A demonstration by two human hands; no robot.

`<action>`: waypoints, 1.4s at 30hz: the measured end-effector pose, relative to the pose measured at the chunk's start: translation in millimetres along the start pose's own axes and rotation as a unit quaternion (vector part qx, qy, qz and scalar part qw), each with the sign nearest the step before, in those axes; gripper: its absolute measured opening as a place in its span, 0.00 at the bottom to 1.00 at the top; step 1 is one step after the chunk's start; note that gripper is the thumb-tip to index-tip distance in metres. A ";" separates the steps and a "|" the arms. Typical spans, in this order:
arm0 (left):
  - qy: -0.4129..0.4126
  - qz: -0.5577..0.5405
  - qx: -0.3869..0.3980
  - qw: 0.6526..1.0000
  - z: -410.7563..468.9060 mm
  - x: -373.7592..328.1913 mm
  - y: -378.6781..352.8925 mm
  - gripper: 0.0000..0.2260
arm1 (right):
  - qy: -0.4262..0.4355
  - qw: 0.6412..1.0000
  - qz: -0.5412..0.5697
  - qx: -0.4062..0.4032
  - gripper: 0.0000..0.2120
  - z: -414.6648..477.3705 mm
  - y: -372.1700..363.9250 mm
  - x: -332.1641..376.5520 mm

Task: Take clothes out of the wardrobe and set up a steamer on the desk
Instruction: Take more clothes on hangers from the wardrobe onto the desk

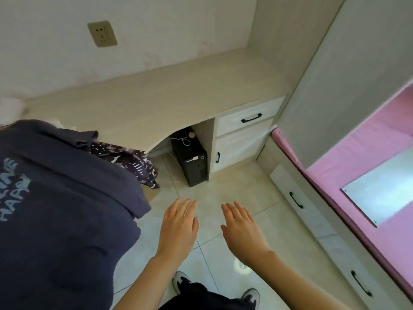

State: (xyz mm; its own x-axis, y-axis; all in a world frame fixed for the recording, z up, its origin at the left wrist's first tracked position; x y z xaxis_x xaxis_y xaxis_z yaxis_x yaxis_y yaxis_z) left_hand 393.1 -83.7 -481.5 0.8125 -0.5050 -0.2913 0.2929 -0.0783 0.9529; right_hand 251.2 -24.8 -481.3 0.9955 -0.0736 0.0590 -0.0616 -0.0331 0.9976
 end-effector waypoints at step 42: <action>-0.293 -0.073 0.092 0.949 241.7 -543.5 -165.6 0.18 | -0.367 0.926 0.087 -0.009 0.22 -117.7 38.6 -547.7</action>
State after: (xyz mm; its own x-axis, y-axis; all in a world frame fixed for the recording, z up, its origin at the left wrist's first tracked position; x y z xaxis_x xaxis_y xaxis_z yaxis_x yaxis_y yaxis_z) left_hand -218.9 -4.1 -460.6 0.3347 -0.8643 -0.3755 0.2447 -0.3050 0.9204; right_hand -288.0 131.5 -470.7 0.6529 -0.7348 0.1836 -0.2079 0.0592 0.9763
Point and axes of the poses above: each hand's wrist, its own z-axis towards the middle knuckle, its own y-axis out of the back of the hand, x = y × z, the point moved 7 cm from there along z, towards the middle knuckle
